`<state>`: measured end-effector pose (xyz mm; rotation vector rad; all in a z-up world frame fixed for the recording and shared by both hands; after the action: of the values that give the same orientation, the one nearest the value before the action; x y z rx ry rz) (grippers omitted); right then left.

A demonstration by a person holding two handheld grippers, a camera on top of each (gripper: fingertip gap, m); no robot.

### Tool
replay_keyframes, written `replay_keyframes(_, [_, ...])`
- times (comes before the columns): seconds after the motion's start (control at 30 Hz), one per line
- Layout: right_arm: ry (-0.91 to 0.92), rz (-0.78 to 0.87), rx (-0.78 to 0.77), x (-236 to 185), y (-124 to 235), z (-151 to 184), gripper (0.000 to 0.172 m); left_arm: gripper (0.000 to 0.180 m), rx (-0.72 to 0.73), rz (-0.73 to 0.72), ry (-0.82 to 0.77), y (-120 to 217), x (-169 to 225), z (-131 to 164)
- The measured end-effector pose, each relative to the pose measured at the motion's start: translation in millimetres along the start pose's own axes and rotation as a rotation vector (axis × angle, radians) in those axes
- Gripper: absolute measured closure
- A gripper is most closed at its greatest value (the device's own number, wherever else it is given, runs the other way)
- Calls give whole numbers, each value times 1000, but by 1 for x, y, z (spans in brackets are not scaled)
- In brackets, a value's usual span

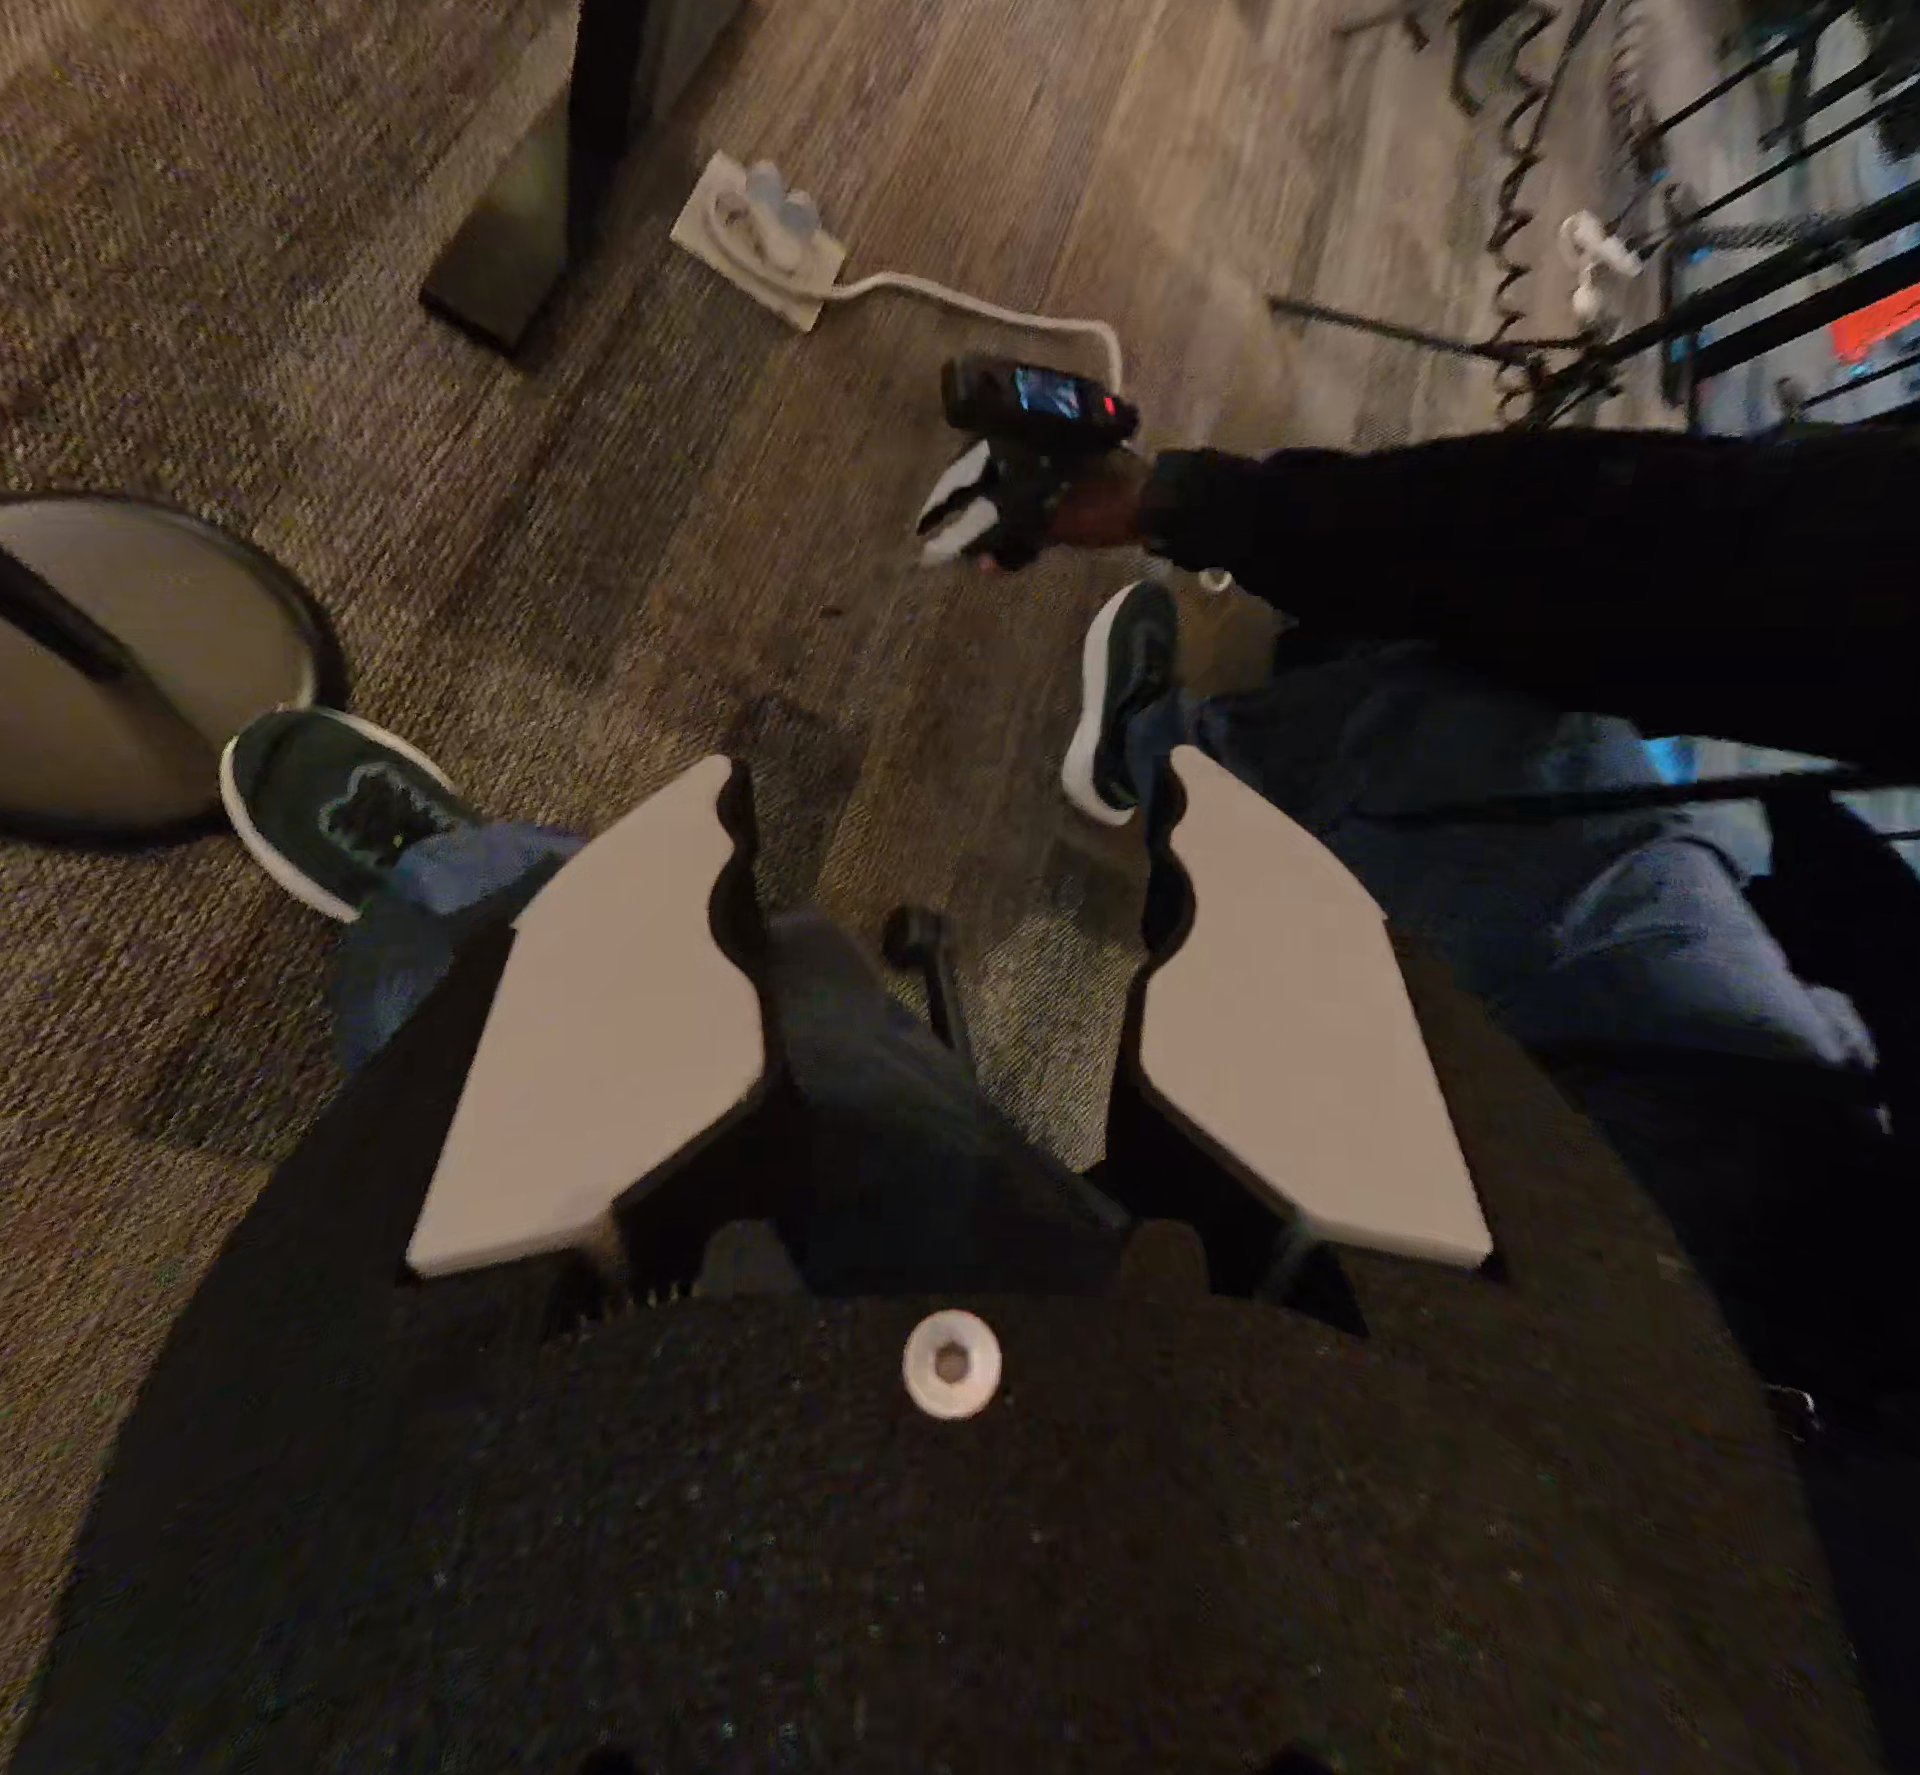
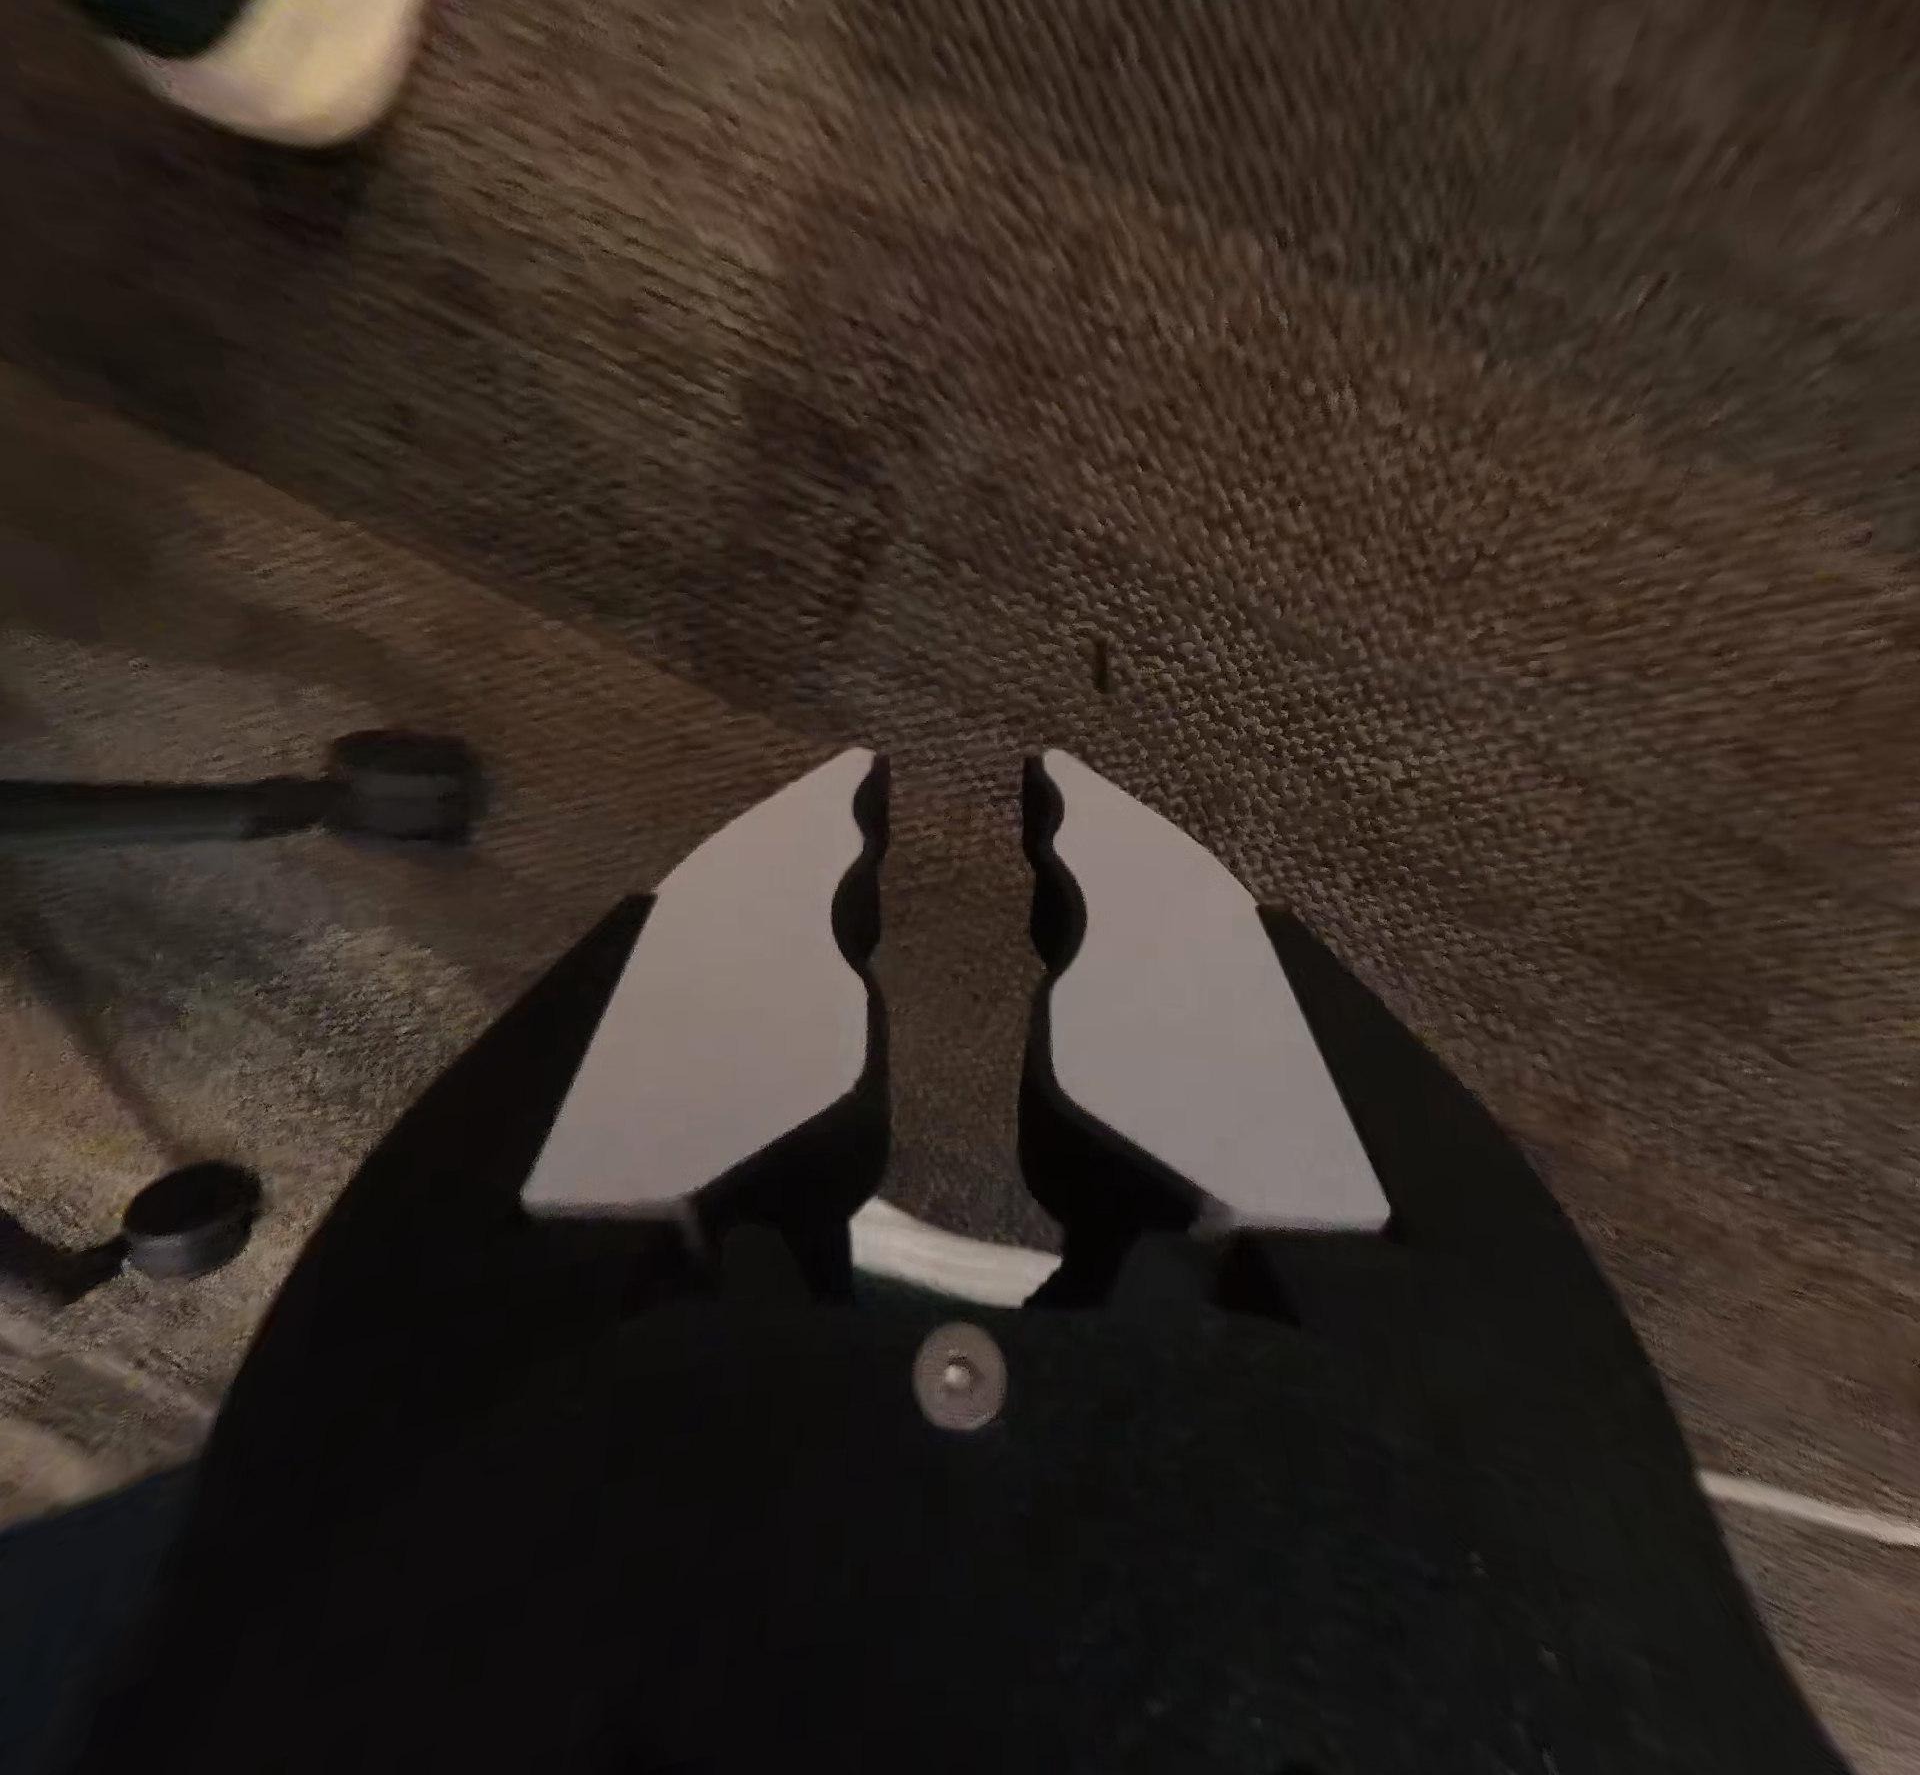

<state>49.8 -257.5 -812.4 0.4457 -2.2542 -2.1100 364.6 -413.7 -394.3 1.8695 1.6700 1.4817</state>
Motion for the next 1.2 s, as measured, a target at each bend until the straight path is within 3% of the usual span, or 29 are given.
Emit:
replay_keyframes(0.1, [30, 4, -108, 30, -77, 6, 167, 107, -15, -23, 70, -7, -17, 6])
replay_keyframes(0.23, [-5, 158, -99, 60, -134, 16, 171, 113, 40, 7, 234, -4, -40, -4])
replay_keyframes(0.37, [-51, 169, -72, 59, -161, 27, 161, 113, 70, 126, 325, -3, -43, -10])
replay_keyframes(0.7, [-51, 138, -165, 55, -197, 29, 153, 115, 31, 161, 334, -1, -49, -4])
replay_keyframes(1.0, [-82, 165, -246, 53, -186, 29, 167, 120, 72, 184, 330, -2, -46, -12])
replay_keyframes(1.1, [-157, 137, -177, 44, -151, 17, 167, 121, 104, 169, 286, -3, -37, -22])
replay_keyframes(1.2, [-238, 101, -50, 26, -86, -4, 167, 120, 107, 157, 213, -6, -20, -38])
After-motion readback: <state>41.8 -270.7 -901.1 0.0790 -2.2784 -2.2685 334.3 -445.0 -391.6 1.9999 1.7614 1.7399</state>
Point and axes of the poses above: each gripper's, where its closed fingertips meet, y back along the fingers, z out of its underside, x = y × z across the jaws, the point moved 2 cm from there along y, back along the fingers, and after that the axes turned 9 degrees about -x, right-handed, at the moved point
